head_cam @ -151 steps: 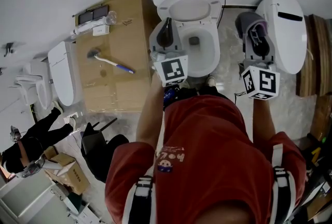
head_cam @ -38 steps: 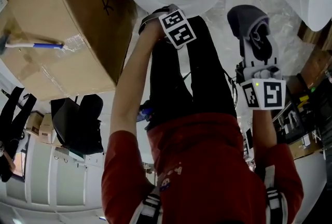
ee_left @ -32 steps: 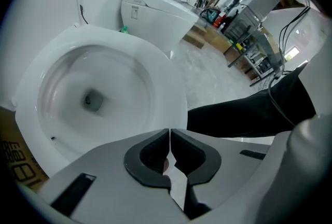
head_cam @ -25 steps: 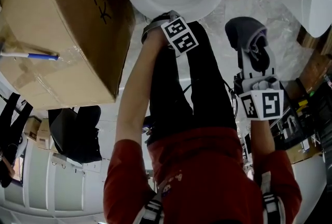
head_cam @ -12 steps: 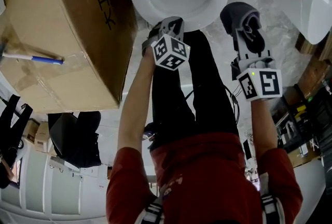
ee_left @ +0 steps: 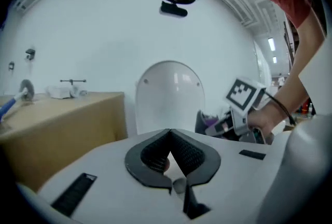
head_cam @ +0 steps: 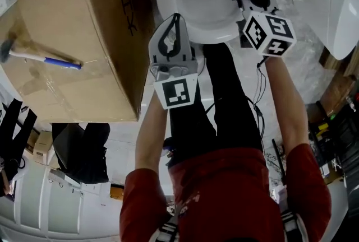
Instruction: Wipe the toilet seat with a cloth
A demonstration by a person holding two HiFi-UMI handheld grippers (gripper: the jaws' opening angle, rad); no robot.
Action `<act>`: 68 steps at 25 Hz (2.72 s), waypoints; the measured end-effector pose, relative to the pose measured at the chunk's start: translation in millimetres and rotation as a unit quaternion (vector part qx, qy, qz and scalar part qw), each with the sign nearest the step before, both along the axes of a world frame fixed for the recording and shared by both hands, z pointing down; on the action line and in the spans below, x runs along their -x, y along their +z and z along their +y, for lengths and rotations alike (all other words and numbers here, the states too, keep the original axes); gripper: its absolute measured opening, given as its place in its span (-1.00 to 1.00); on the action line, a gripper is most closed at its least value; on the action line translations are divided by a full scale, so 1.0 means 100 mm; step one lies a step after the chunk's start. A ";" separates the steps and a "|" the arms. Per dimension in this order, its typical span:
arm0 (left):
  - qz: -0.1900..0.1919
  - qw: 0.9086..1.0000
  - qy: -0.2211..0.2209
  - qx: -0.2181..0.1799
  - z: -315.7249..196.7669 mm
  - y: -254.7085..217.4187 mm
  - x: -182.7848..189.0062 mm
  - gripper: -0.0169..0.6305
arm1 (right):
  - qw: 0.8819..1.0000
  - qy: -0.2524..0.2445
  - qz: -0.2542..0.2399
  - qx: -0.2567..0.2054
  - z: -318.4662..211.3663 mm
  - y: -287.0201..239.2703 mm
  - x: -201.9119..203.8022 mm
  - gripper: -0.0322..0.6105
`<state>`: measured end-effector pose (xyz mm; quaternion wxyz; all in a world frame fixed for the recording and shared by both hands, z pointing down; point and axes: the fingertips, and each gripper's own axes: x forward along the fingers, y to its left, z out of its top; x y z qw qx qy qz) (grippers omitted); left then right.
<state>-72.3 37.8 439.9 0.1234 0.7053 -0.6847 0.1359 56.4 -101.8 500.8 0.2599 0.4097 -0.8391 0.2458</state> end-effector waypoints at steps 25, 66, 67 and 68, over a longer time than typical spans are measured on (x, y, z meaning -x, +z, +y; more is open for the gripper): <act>0.027 0.994 -0.101 -0.024 0.13 -0.05 0.90 -0.91 | 0.976 -0.098 0.188 0.048 -0.65 1.21 1.06 -0.60; 0.039 0.994 -0.098 -0.038 0.87 -0.36 0.81 -0.91 | 0.702 -0.639 0.256 -0.181 2.47 1.32 1.50 -0.62; 0.041 0.993 -0.101 -0.037 0.85 -0.35 0.81 -0.91 | 0.709 -0.635 0.254 -0.172 2.51 1.32 1.43 -0.62; 0.042 0.993 -0.102 -0.036 0.83 -0.34 0.80 -0.91 | 0.716 -0.630 0.252 -0.164 2.55 1.32 1.37 -0.62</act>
